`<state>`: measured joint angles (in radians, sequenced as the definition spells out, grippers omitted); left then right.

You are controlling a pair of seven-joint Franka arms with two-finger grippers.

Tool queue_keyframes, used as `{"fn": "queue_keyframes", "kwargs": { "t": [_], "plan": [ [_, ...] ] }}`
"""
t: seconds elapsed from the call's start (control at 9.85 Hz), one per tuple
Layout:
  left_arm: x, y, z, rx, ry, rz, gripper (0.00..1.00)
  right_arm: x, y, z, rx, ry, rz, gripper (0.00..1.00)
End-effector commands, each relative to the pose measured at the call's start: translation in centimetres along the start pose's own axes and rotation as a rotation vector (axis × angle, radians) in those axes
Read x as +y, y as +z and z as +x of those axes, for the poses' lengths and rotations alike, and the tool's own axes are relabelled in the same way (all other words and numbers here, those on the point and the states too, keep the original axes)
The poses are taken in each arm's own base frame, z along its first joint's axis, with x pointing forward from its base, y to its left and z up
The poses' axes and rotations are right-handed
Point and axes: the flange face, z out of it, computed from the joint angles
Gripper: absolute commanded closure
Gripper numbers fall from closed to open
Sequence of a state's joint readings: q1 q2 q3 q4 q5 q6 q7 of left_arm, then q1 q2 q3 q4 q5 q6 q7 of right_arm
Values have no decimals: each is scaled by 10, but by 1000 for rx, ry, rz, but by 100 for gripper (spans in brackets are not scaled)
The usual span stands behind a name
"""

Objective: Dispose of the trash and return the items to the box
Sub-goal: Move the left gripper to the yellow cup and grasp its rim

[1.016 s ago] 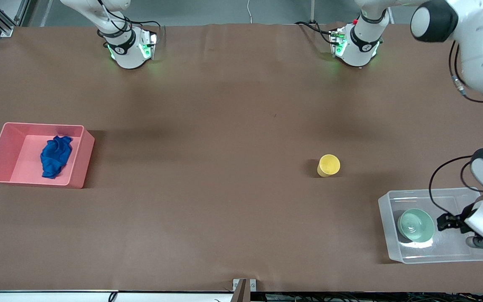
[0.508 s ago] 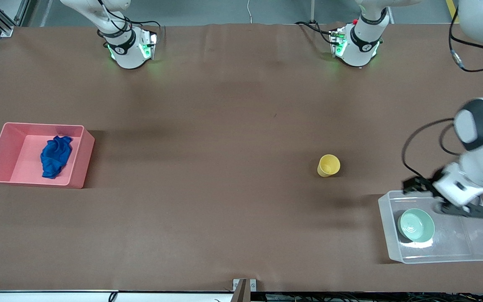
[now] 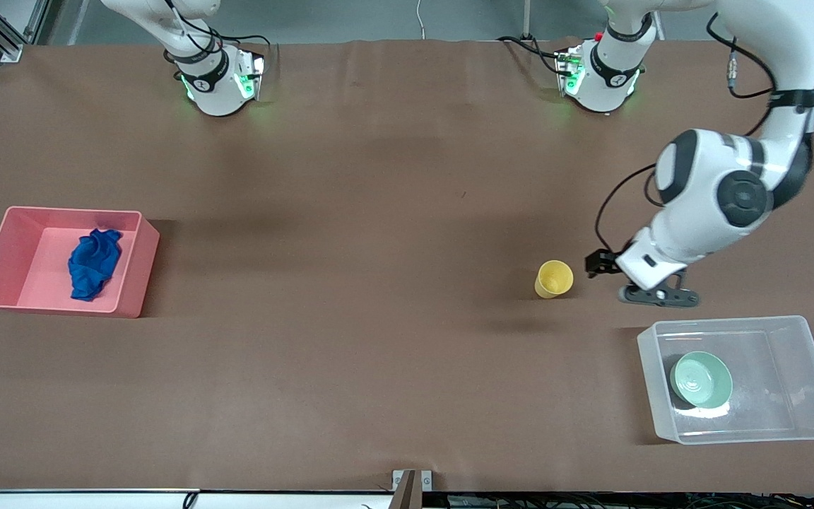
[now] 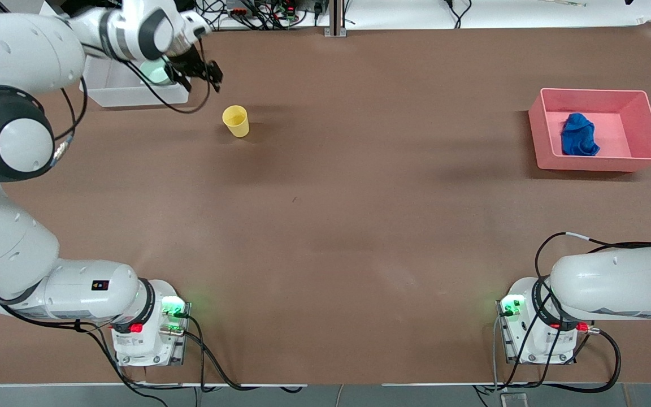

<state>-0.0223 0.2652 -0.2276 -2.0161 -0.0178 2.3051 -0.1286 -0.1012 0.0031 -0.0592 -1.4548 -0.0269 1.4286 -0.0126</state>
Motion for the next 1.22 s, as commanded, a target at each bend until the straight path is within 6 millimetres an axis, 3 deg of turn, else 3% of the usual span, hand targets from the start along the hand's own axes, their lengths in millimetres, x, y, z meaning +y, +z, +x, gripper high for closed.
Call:
{"fn": "queue_keyframes", "kwargs": {
  "t": [0.0,0.1,0.3,0.51,0.61,0.91,1.12],
  "plan": [
    [-2,54,-25,3,-6,-3,7,-1,-4,-3,5,-11,3,0],
    [11,70,-25,1,11,-11,10,-1,-4,-3,5,-13,3,0],
    [13,96,-24,10,15,-22,26,-1,-4,-3,5,-13,3,0],
    [13,114,-21,28,13,-33,68,-1,-4,-3,3,-13,3,0],
    [13,121,-19,32,11,-38,82,-1,-4,-3,3,-11,3,0],
    [13,122,-14,43,10,-43,94,-1,-4,-3,2,-11,3,0],
    [7,109,-5,69,13,-43,100,-1,-4,-3,2,-11,3,0]
  ]
}}
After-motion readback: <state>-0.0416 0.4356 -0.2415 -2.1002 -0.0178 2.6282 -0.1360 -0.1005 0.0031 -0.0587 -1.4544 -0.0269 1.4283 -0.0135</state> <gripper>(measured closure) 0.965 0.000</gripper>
